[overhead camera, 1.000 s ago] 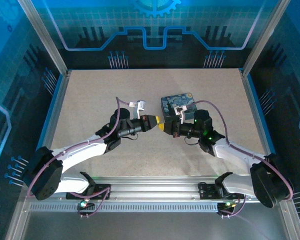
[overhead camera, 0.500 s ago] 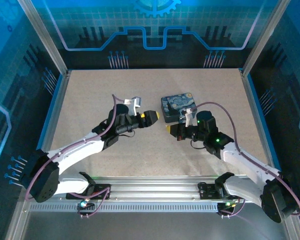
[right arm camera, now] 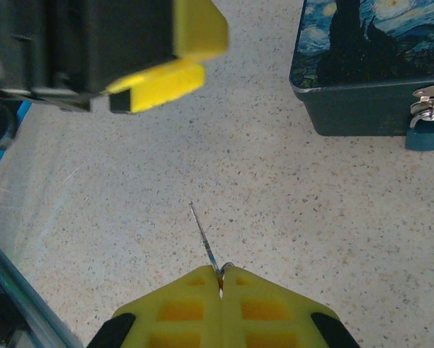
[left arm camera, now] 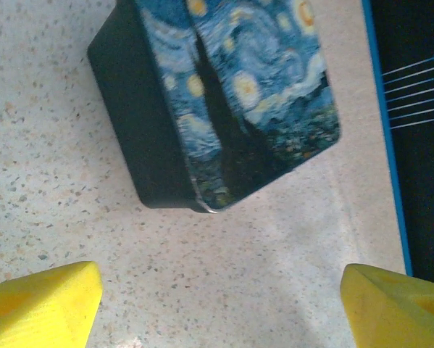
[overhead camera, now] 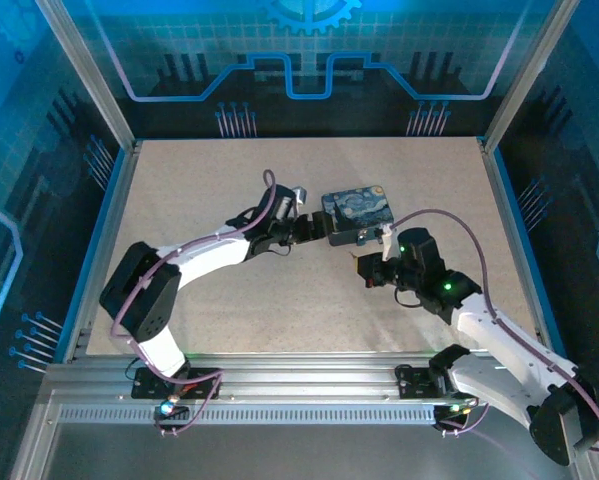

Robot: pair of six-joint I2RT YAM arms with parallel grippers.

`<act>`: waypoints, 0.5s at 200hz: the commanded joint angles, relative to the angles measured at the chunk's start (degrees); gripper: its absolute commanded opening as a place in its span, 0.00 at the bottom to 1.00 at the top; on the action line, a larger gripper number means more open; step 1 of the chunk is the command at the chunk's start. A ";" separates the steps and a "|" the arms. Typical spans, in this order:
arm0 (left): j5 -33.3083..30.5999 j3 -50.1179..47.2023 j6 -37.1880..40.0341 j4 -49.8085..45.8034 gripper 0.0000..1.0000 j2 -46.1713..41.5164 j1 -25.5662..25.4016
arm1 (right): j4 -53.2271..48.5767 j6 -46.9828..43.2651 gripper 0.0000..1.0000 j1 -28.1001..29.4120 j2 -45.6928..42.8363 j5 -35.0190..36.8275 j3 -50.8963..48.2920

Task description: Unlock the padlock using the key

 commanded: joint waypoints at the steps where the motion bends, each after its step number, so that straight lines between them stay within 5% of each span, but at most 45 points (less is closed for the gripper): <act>1: 2.18 2.69 -1.24 0.67 0.88 3.21 0.12 | -1.51 -0.56 0.00 -0.45 -1.16 0.73 -0.47; 100: 4.86 8.46 -4.69 5.23 0.88 14.28 0.96 | -0.59 -0.11 0.00 -0.68 -1.25 -0.63 -1.25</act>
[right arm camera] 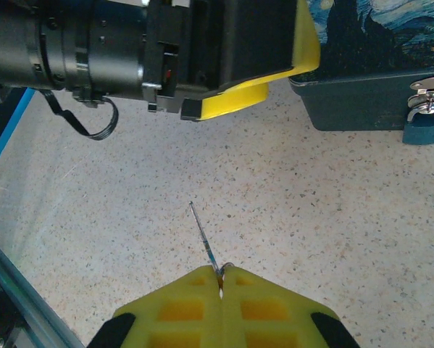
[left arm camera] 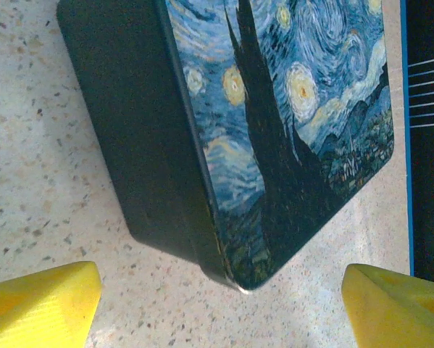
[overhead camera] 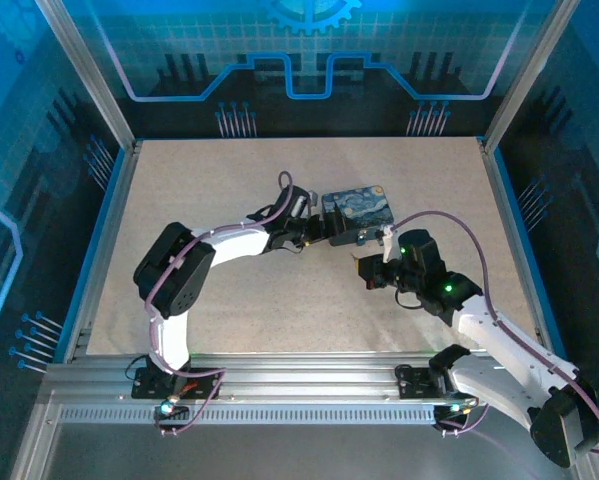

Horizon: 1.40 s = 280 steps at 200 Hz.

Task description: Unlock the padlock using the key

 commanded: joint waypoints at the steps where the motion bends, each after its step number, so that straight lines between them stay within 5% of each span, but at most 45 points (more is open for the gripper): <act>1: 1.30 2.06 -1.43 1.40 0.88 1.95 0.82 | -0.35 -0.12 0.00 -0.71 -0.79 -0.58 -0.58; 129: 1.03 -1.72 0.41 -2.36 0.85 3.61 3.08 | -1.80 -0.48 0.00 -1.53 -0.96 -0.40 -0.21; 280: -1.46 -18.19 2.96 -3.01 0.86 -8.82 8.21 | -3.34 -0.81 0.00 -2.87 -0.50 -1.16 0.85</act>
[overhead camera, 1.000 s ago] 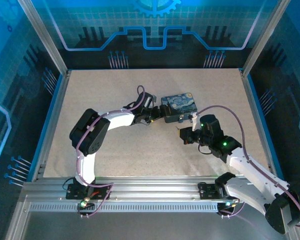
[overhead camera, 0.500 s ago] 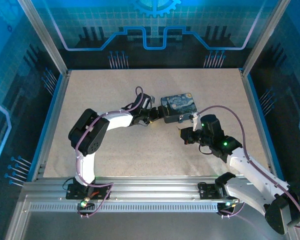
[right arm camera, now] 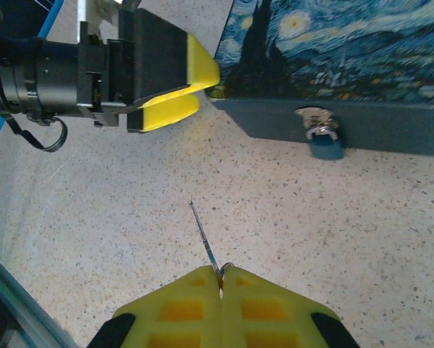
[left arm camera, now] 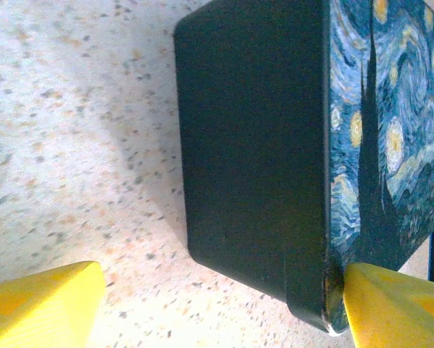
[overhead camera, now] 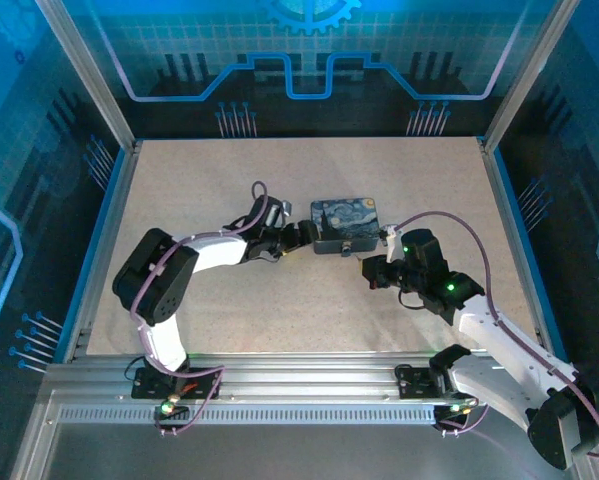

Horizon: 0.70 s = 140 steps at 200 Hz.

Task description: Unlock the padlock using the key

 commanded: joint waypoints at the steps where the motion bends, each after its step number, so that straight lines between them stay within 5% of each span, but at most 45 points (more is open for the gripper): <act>1: -2.86 -4.03 2.60 -6.76 0.86 -1.51 2.18 | -1.02 -0.75 0.00 -0.88 -0.29 -0.93 0.85; 109: -2.00 -5.08 5.69 -7.70 0.87 -5.26 6.84 | -0.07 -0.96 0.00 -0.93 2.12 -3.52 0.94; 140: -1.32 -6.21 6.78 -6.09 0.94 -9.25 6.90 | 3.59 0.04 0.00 -2.07 4.14 -8.34 0.02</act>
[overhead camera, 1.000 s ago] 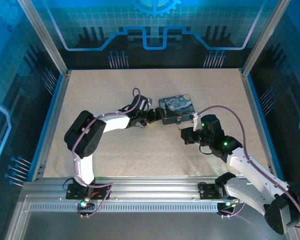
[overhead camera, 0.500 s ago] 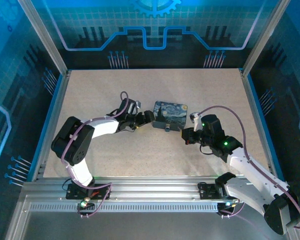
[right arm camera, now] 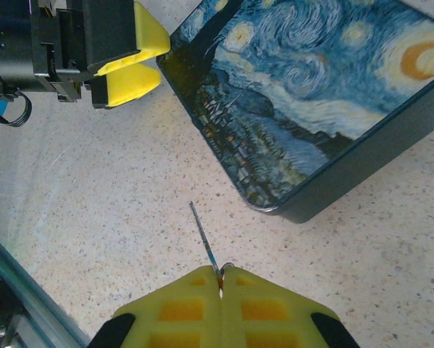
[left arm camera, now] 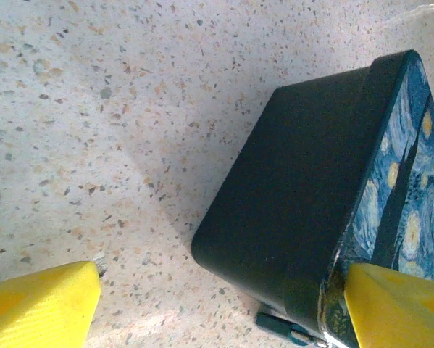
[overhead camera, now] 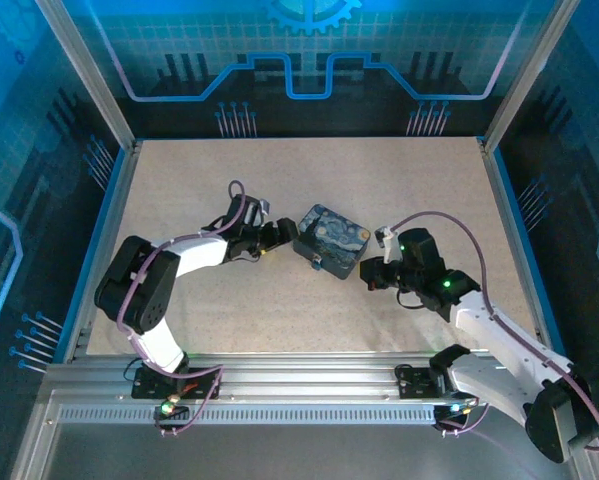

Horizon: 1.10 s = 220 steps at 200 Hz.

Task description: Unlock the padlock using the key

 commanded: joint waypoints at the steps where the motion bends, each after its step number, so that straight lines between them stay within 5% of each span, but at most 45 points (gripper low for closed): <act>1: -1.04 -1.88 2.68 -2.89 0.95 -3.96 0.59 | 3.46 0.08 0.00 -1.76 1.46 -5.34 0.00; 40: -4.66 -6.59 9.06 -1.26 0.99 -17.14 0.65 | 9.30 0.35 0.00 -6.05 6.58 -15.85 0.10; 99: -0.80 -17.26 14.58 4.61 0.98 -33.01 -3.27 | 20.58 2.45 0.00 -8.97 19.34 -23.47 2.65; 158: -1.31 -17.30 17.45 5.95 0.98 -26.05 -14.11 | 23.22 2.24 0.00 -9.03 30.20 -21.88 8.64; 220: -4.59 -15.77 23.63 11.83 0.95 -15.85 -18.03 | 21.24 1.38 0.00 -9.17 36.21 -18.77 8.95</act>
